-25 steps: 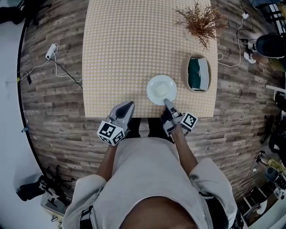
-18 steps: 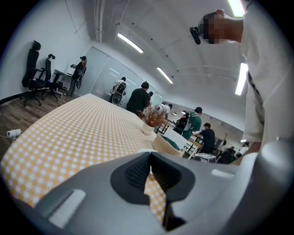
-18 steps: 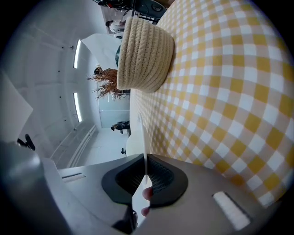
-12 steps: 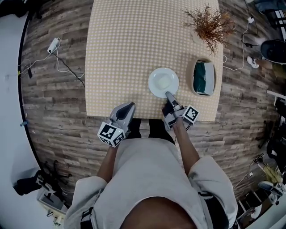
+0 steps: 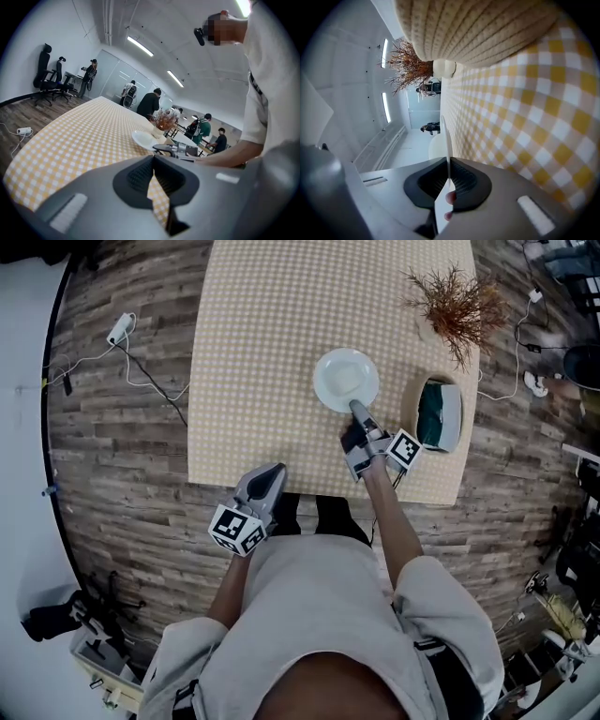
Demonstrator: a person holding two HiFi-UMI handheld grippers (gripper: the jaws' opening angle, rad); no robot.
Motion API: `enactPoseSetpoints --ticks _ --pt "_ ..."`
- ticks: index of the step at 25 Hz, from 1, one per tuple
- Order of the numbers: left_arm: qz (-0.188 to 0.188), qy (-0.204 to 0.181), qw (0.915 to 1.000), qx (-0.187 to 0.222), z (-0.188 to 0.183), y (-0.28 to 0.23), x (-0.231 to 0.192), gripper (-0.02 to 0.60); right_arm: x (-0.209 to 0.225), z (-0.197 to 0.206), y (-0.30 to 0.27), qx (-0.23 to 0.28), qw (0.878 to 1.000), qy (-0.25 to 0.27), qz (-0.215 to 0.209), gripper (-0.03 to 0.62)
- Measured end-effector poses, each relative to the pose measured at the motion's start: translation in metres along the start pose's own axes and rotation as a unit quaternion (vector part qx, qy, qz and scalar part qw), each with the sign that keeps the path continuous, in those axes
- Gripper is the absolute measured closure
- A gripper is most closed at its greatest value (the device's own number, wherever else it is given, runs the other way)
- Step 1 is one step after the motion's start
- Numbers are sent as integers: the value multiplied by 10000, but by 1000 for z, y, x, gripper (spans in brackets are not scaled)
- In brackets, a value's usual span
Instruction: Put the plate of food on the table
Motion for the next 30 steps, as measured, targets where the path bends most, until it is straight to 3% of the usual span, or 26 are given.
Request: enactPoseSetpoints --ticks 13,30 --pt "-237 134 9996 44 0 18 -18 572 -20 -28 -79 272 9996 15 -74 582" --pt "-269 252 9993 -48 6 18 -23 571 -32 -57 -130 415 9990 -6 -182 582"
Point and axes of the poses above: the fingertips, and each gripper's own axes: y backward along the fingers, x to its right, z out of its underside, the point moved 10 cm from there along y, backward along the fingers, and after that the axes turned 6 degrees about y, right-handed, at the moved point
